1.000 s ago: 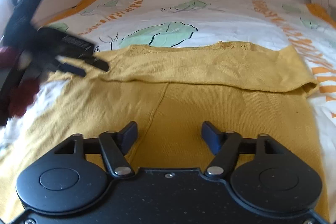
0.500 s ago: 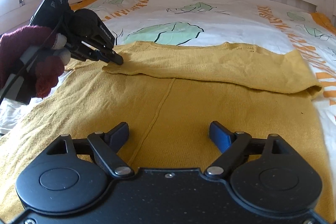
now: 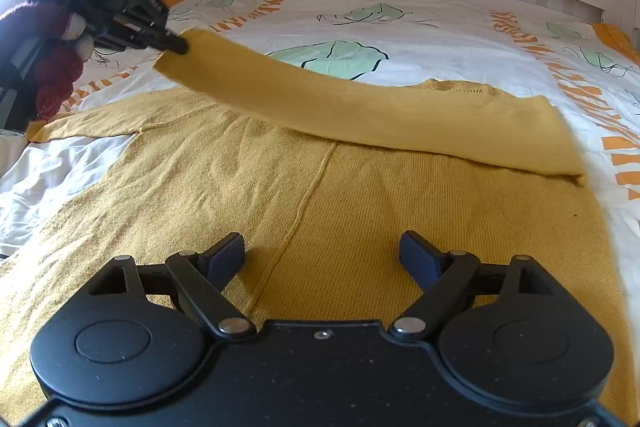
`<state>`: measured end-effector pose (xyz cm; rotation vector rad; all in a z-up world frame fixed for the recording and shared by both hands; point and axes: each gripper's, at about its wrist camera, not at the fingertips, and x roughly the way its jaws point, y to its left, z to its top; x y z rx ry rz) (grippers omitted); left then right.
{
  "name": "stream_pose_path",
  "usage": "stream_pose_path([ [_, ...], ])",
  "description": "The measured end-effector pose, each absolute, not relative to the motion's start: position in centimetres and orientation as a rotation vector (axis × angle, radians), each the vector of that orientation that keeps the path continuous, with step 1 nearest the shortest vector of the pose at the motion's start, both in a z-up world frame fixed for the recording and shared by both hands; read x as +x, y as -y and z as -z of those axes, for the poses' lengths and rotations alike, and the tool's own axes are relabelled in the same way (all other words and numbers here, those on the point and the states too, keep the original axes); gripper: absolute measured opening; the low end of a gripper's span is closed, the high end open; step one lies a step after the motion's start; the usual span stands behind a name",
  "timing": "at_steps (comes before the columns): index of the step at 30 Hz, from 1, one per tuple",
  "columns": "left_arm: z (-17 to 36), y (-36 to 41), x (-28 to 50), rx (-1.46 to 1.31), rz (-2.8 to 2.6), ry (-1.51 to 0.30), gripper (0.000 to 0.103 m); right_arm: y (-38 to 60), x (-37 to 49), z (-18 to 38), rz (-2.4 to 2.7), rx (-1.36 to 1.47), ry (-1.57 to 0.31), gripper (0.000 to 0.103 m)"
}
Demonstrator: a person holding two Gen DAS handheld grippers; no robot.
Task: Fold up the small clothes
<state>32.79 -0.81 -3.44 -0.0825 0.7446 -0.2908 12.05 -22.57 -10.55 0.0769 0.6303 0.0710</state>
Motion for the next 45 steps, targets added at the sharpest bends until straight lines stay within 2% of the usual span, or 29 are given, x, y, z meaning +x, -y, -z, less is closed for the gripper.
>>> stream_pose_path([
  [7, 7.8, 0.2, 33.9, -0.043, 0.242, -0.859, 0.009, 22.6, 12.1, 10.6, -0.072, 0.078, -0.633, 0.087],
  [12, 9.6, -1.1, 32.9, -0.069, 0.292, -0.828, 0.032, 22.6, 12.1, 10.8, -0.077, 0.081, -0.636, 0.089],
  [15, 9.2, -2.2, 32.1, -0.101, 0.303, -0.815, 0.037, 22.6, 12.1, 10.9, -0.080, 0.086, -0.637, 0.090],
  [19, 8.1, -4.5, 30.6, -0.117, 0.252, -0.768, 0.052, 22.6, 12.2, 10.9, -0.079, 0.087, -0.638, 0.090],
  [27, 5.8, -13.1, 28.7, -0.165, 0.092, -0.741, 0.058, 22.6, 12.2, 10.8, -0.077, 0.080, -0.642, 0.090],
  [33, 4.6, -19.2, 27.1, -0.176, -0.094, -0.690, 0.058, 22.2, 12.4, 10.8, -0.070, 0.061, -0.652, 0.092],
  [38, 4.0, -21.3, 26.8, 0.001, -0.197, -0.657, 0.058, 22.2, 12.5, 10.9, -0.067, 0.050, -0.658, 0.093],
  [45, 4.5, -23.9, 27.6, 0.034, -0.254, -0.722, 0.058, 22.2, 12.5, 10.9, -0.067, 0.047, -0.660, 0.093],
])
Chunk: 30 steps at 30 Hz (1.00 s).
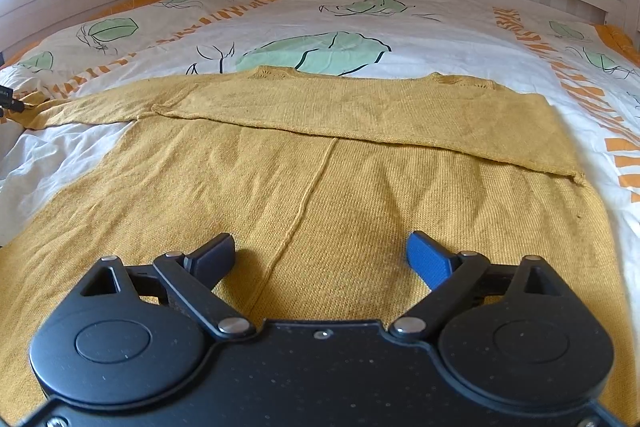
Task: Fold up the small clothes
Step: 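Grasp the other sleeve cuff with the left tool and lift it, then lay the held sleeve across the sweater body and open the left tool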
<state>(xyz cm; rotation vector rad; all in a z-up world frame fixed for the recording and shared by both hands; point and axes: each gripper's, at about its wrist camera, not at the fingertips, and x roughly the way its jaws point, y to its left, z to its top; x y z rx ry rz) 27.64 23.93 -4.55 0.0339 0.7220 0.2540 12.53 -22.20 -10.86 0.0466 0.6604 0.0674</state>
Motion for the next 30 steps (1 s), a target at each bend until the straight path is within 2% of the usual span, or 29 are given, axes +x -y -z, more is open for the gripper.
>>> stream_pose_path([
  [9, 5.5, -26.2, 30.2, -0.023, -0.252, -0.764, 0.056, 22.2, 12.6, 10.8, -0.066, 0.046, -0.660, 0.094],
  [11, 5.5, -26.6, 30.6, -0.037, -0.252, -0.760, 0.044, 22.2, 12.6, 10.8, -0.066, 0.046, -0.660, 0.095],
  [13, 5.4, -27.2, 30.8, -0.079, -0.246, -0.746, 0.020, 22.2, 12.6, 10.8, -0.066, 0.046, -0.660, 0.095],
  [15, 5.4, -28.2, 30.6, -0.164, -0.228, -0.719, 0.007, 22.2, 12.6, 10.8, -0.066, 0.046, -0.660, 0.095],
  [23, 1.5, -26.8, 29.0, -0.285, -0.113, -0.606, 0.005, 22.3, 12.6, 11.0, -0.073, 0.054, -0.661, 0.096],
  [30, -4.1, -19.4, 29.2, -0.392, 0.117, -0.537, 0.005, 22.4, 12.5, 10.9, -0.080, 0.064, -0.658, 0.096],
])
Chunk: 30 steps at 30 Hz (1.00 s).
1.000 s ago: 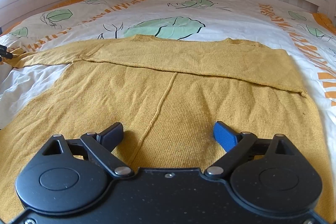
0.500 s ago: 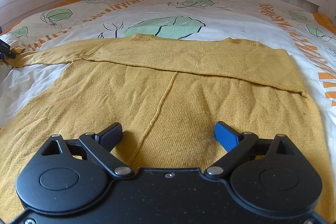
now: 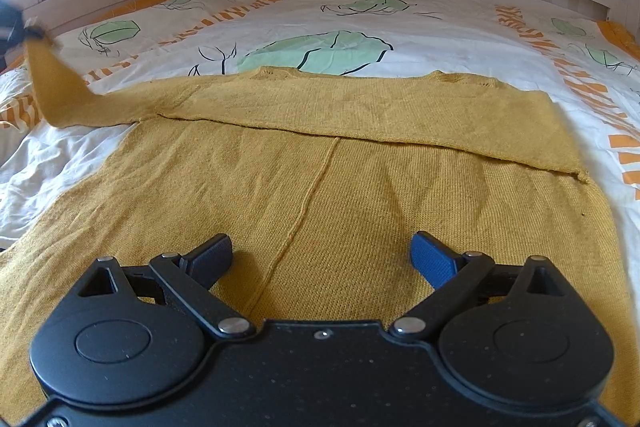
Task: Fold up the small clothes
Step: 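Lay the held sleeve across the sweater body and open the left tool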
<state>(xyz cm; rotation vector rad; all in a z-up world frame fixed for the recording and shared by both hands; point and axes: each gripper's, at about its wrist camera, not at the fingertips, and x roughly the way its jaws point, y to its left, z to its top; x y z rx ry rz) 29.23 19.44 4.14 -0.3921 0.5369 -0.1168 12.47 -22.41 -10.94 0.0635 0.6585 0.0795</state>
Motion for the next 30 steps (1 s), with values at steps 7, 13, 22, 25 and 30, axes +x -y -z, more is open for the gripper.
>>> stream_pose_path([
  [7, -6.1, -6.5, 29.5, -0.369, 0.373, -0.505, 0.005, 22.7, 12.4, 10.8, -0.089, 0.083, -0.653, 0.097],
  [13, -2.3, 4.5, 29.6, -0.354, 0.564, -0.592, 0.005, 23.0, 12.4, 10.8, -0.097, 0.100, -0.649, 0.097],
  [22, 4.0, 14.6, 27.9, -0.246, 0.743, -0.732, 0.031, 23.2, 12.4, 10.9, -0.103, 0.117, -0.644, 0.097],
  [25, 4.1, 14.4, 26.7, -0.231, 0.768, -0.715, 0.036, 23.2, 12.4, 10.9, -0.104, 0.121, -0.643, 0.097],
  [30, 4.2, 11.2, 25.5, -0.167, 0.662, -0.695, 0.043, 23.3, 12.3, 10.9, -0.105, 0.121, -0.644, 0.097],
])
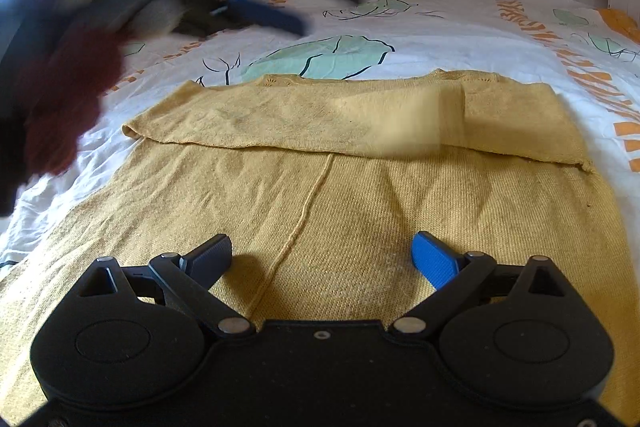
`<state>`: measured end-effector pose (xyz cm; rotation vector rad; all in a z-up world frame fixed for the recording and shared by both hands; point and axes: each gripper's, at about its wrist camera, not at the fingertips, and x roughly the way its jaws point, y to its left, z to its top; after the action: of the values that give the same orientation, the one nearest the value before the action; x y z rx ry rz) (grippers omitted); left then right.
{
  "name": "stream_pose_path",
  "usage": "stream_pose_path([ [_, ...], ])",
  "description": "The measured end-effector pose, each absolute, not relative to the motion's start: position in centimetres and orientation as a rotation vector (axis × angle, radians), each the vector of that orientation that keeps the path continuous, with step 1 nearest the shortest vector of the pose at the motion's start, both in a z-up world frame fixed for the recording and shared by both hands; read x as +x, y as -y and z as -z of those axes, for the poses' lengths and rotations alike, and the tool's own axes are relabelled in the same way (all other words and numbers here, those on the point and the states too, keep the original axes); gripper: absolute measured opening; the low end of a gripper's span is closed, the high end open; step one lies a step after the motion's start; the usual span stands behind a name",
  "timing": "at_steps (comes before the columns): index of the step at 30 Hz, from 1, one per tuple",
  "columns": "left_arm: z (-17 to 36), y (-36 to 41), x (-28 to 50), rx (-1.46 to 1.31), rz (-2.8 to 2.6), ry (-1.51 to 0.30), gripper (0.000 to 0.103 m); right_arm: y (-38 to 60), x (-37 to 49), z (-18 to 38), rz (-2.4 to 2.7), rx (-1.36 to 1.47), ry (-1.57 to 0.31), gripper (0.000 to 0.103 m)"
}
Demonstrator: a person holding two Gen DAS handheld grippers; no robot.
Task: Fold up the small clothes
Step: 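Lay the held sleeve across the sweater body and open the left tool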
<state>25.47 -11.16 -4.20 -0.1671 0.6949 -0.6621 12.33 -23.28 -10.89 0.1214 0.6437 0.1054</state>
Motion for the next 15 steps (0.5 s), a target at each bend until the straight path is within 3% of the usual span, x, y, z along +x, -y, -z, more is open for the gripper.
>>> stream_pose_path([
  [11, 8.9, 2.2, 24.3, -0.106, 0.355, -0.790, 0.043, 23.0, 12.7, 10.9, -0.118, 0.122, -0.659, 0.100],
  [15, 10.2, 2.2, 22.7, -0.053, 0.339, -0.723, 0.045, 23.3, 12.9, 10.7, -0.129, 0.136, -0.669, 0.101],
])
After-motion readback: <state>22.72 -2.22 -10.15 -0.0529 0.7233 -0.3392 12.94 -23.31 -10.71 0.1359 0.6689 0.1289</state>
